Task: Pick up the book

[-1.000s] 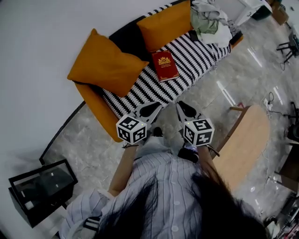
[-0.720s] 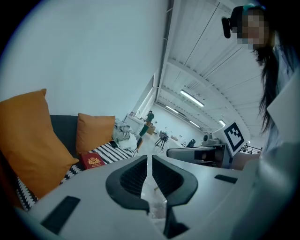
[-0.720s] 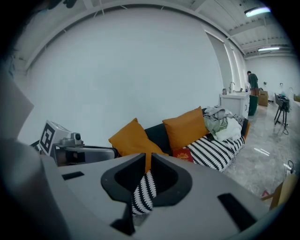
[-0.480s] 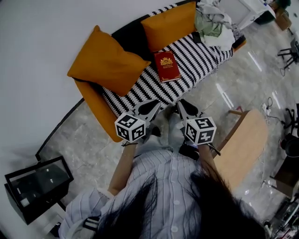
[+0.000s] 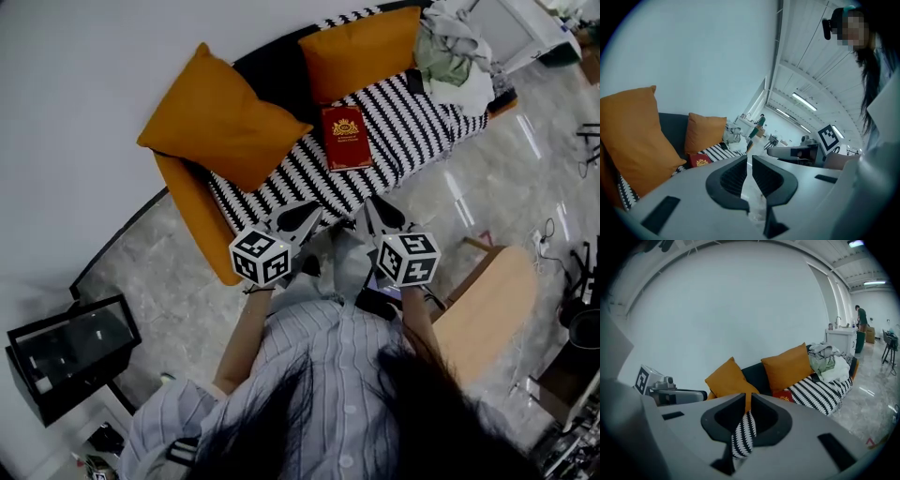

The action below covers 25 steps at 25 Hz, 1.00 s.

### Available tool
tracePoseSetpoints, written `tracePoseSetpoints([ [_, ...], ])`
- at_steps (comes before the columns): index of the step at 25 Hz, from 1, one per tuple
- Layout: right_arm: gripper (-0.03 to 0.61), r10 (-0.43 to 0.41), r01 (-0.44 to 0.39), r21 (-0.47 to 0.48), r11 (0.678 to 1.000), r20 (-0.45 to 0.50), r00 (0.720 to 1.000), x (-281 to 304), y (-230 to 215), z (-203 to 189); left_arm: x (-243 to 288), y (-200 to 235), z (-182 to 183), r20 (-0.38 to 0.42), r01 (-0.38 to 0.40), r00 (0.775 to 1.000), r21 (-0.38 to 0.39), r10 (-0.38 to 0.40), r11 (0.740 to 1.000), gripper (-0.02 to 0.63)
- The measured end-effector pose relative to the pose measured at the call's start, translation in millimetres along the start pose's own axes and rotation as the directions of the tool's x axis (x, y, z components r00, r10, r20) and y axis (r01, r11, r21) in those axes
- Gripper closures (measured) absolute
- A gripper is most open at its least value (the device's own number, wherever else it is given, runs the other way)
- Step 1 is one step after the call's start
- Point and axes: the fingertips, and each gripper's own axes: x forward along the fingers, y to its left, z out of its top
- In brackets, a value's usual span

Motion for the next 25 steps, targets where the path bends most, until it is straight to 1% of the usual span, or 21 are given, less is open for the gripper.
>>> tracePoseSetpoints([
  [5,0.529,0.01,-0.01,0.006,1.0,-0.026,1.0,34.4,-44.2,22.3,38.8,26.4,3.5,-0.023,-0.037,0.999,-0.046,0.036,0.998,0.591],
  [10,0.531,0.035,-0.033,0.04,0.999,-0.048,0.998,64.1,-92.0,38.8,80.4,56.4,12.4,-0.035,-0.076,0.997,-0.043,0.074,0.996,0.591],
  [13,0.529,0.07,-0.067,0.036,0.997,-0.064,0.996,89.3,-119.2,40.8,103.9,78.6,12.7,-0.057,-0.096,0.994,-0.053,0.093,0.994,0.591],
  [16,0.529,0.106,-0.105,0.013,0.994,-0.108,0.989,119.3,-143.8,33.9,126.4,100.7,11.2,-0.072,-0.112,0.992,-0.084,0.106,0.99,0.589],
  [19,0.529,0.121,-0.123,-0.003,0.992,-0.166,0.979,147.9,-168.1,19.3,147.3,118.4,4.8,-0.094,-0.121,0.989,-0.102,0.111,0.987,0.589],
  [22,0.529,0.122,-0.125,0.0,0.992,-0.217,0.968,176.7,-190.8,2.3,167.9,136.8,-7.2,-0.131,-0.121,0.986,-0.106,0.106,0.987,0.589],
  [25,0.529,0.115,-0.117,0.008,0.993,-0.244,0.963,202.9,-210.3,-12.3,188.0,154.6,-22.5,-0.169,-0.112,0.981,-0.108,0.093,0.988,0.583],
])
